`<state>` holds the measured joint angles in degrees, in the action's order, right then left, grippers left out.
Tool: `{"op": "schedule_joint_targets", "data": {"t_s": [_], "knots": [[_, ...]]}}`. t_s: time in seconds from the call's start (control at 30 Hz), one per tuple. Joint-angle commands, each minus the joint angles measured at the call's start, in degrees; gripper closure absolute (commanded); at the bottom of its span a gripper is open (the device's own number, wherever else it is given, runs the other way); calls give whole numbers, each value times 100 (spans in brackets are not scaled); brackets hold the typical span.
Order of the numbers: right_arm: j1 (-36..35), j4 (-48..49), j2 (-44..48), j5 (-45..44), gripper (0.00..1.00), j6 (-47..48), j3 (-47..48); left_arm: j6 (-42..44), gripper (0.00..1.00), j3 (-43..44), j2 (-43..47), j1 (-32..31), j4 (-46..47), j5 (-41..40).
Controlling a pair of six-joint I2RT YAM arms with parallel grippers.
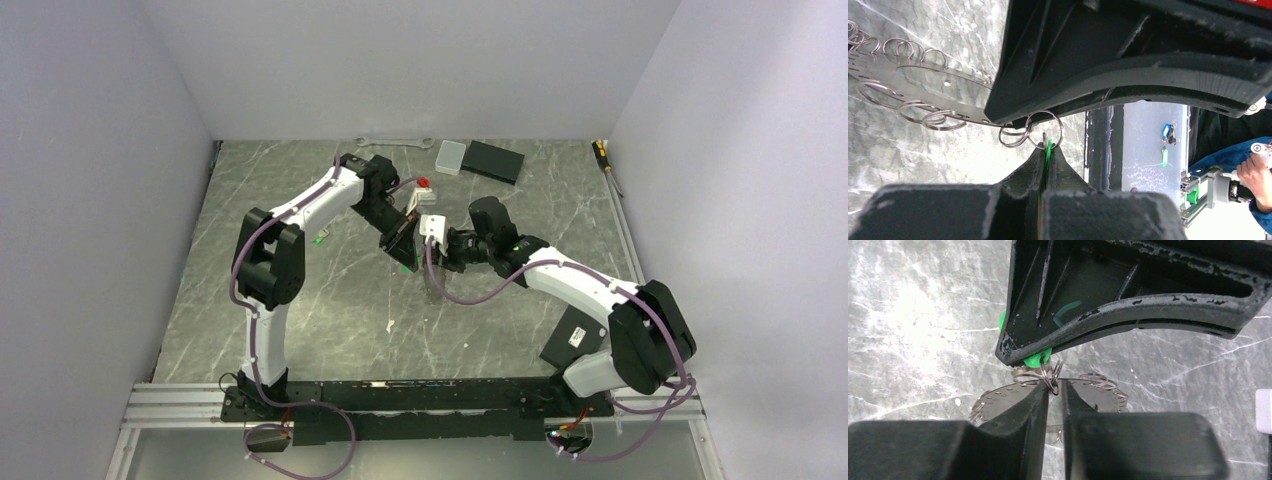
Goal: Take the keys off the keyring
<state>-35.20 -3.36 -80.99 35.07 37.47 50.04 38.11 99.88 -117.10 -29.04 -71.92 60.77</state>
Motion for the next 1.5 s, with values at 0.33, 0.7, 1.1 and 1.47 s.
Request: {"op": "schedule_joint_targets", "data": {"t_s": [0.33, 0.7, 1.1, 1.47], "knots": [[328, 251, 286, 455, 100, -153, -111, 106, 100, -71, 275, 511, -130, 668], [425, 590, 415, 1024, 100, -645, -151, -216, 100, -167, 71, 548, 76, 932], [435, 363, 409, 1484, 100, -627, -3, -379, 100, -247, -54, 524, 219, 873], [438, 139, 403, 1708, 100, -601, 102, -604, 100, -269, -196, 408, 427, 671]]}}
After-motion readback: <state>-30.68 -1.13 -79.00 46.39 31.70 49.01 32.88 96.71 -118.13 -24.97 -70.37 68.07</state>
